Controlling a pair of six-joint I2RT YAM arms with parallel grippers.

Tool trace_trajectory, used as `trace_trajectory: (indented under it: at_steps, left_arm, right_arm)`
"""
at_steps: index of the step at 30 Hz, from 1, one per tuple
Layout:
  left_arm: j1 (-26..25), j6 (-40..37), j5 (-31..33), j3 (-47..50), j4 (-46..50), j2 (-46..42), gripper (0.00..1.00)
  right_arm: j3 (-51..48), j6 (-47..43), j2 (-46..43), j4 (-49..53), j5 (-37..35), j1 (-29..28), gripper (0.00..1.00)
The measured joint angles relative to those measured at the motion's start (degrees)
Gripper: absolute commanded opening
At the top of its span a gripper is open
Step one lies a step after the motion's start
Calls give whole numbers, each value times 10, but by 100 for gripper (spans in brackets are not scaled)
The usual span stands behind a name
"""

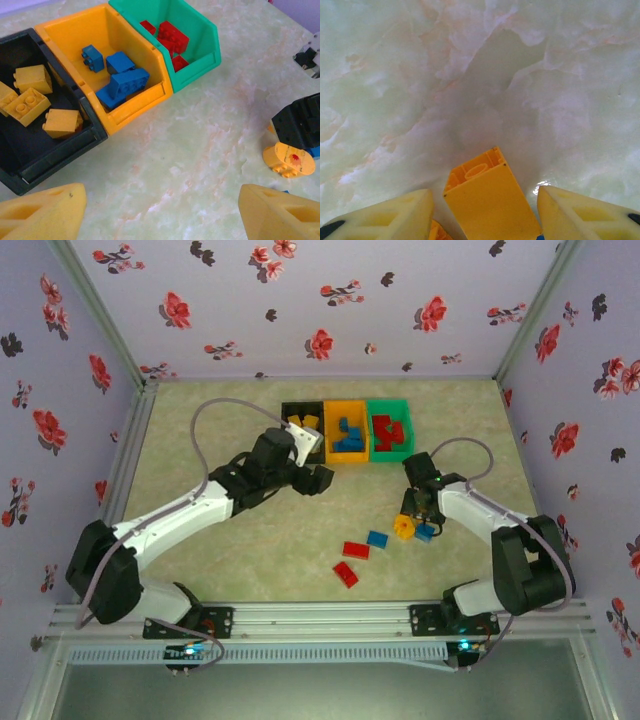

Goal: Sort the legos into containers by color

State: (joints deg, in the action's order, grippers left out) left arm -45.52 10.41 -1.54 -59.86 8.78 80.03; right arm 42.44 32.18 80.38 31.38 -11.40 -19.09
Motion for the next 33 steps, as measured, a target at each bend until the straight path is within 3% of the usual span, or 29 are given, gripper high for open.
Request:
trace_trajectory:
  at_steps: [9,18,27,33]
  left_arm:
    - [0,0,0,17,1,-21,80]
    - [0,2,10,35,3,-45,79]
    - [0,2,16,45,18,-80,80]
    - [0,2,22,45,25,-96,80]
  right_arm:
    - [0,-1,10,0,7,1,46]
    - [27,-10,44,-11,17,3,26]
    - [130,-38,74,-11,22,-6,19]
    - [240,-61,107,-19,24,-59,18]
